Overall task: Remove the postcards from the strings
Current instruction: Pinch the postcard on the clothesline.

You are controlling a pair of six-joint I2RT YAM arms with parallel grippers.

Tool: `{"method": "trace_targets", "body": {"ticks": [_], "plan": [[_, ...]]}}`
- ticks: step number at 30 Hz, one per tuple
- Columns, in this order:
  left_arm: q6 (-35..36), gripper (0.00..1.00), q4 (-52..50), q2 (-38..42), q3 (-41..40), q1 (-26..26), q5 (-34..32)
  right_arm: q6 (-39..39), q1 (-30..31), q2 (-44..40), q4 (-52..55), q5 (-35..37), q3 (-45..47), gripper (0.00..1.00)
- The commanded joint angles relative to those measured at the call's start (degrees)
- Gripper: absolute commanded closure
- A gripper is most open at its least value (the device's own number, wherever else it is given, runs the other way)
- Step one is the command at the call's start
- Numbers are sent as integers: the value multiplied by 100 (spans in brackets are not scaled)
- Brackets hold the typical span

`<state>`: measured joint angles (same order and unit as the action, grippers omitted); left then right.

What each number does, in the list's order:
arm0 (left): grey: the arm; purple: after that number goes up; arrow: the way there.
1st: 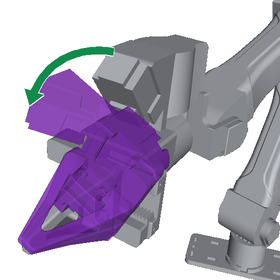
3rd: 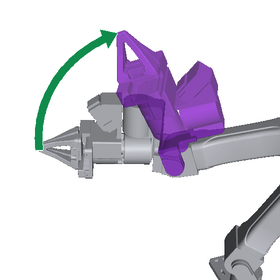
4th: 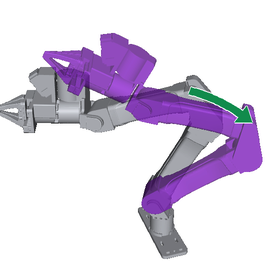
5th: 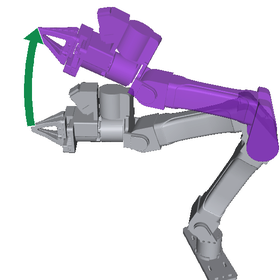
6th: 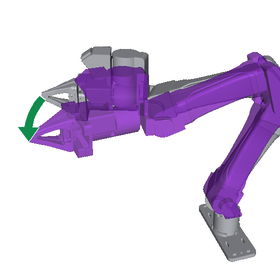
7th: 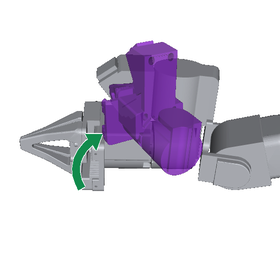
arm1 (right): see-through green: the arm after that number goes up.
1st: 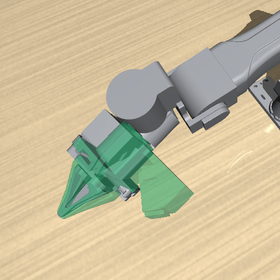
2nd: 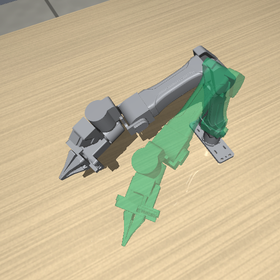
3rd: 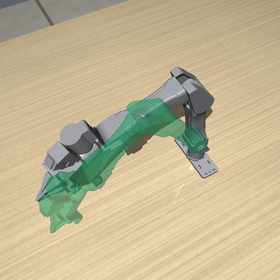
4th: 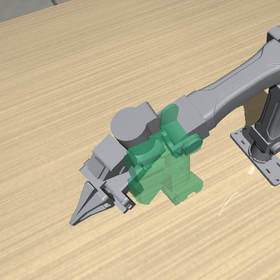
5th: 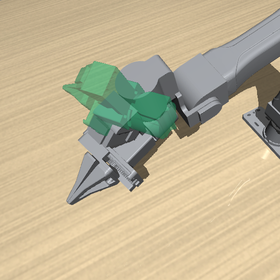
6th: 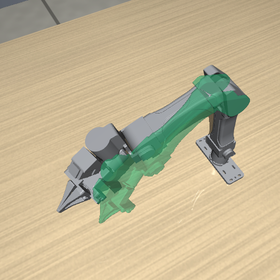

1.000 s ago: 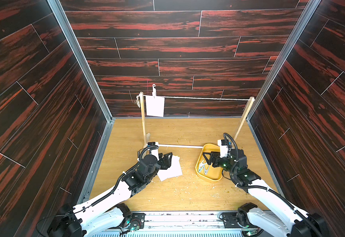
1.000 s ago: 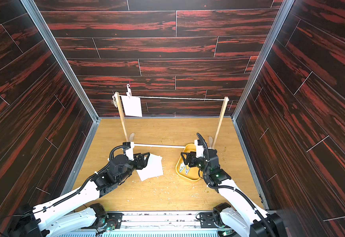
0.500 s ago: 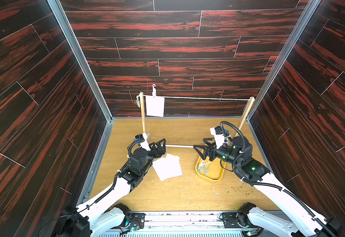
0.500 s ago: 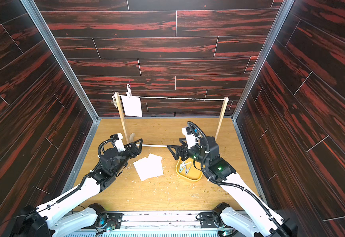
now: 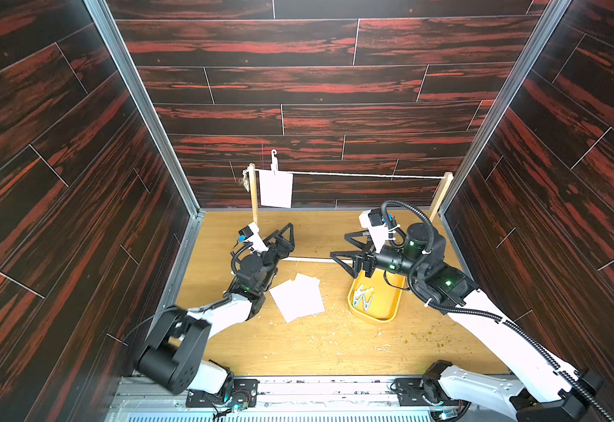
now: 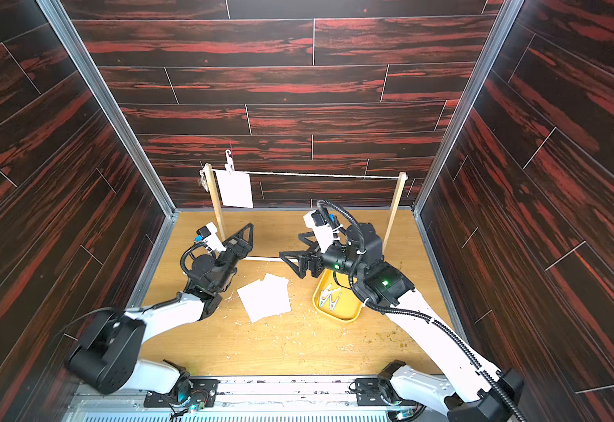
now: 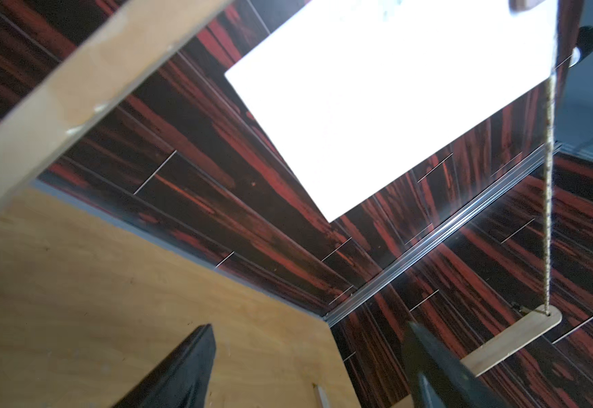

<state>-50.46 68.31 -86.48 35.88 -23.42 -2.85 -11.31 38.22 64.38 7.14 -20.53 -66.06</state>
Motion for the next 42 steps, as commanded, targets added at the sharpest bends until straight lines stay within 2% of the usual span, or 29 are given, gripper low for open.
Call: {"method": "trace_targets", "body": {"ticks": [1, 7, 24, 30, 34, 39, 42], "plan": [[-262, 13, 1255, -312, 450, 161, 243, 142, 71, 81, 113, -153, -109, 7], [41, 13, 1255, -492, 854, 271, 419, 175, 98, 39, 165, -148, -134, 8], [-368, 11, 1261, -1070, 1392, 541, 684, 202, 137, 51, 174, -218, -203, 8], [-188, 11, 1263, -1000, 1405, 548, 876, 248, 145, 22, 192, -212, -171, 8], [-199, 18, 1263, -911, 1426, 549, 997, 238, 143, 40, 184, -193, -144, 9], [-315, 33, 1263, -794, 1271, 549, 1007, 203, 147, 65, 97, -171, -109, 9], [-385, 40, 1263, -642, 1095, 549, 929, 191, 159, 105, 86, -150, -113, 9]]}}
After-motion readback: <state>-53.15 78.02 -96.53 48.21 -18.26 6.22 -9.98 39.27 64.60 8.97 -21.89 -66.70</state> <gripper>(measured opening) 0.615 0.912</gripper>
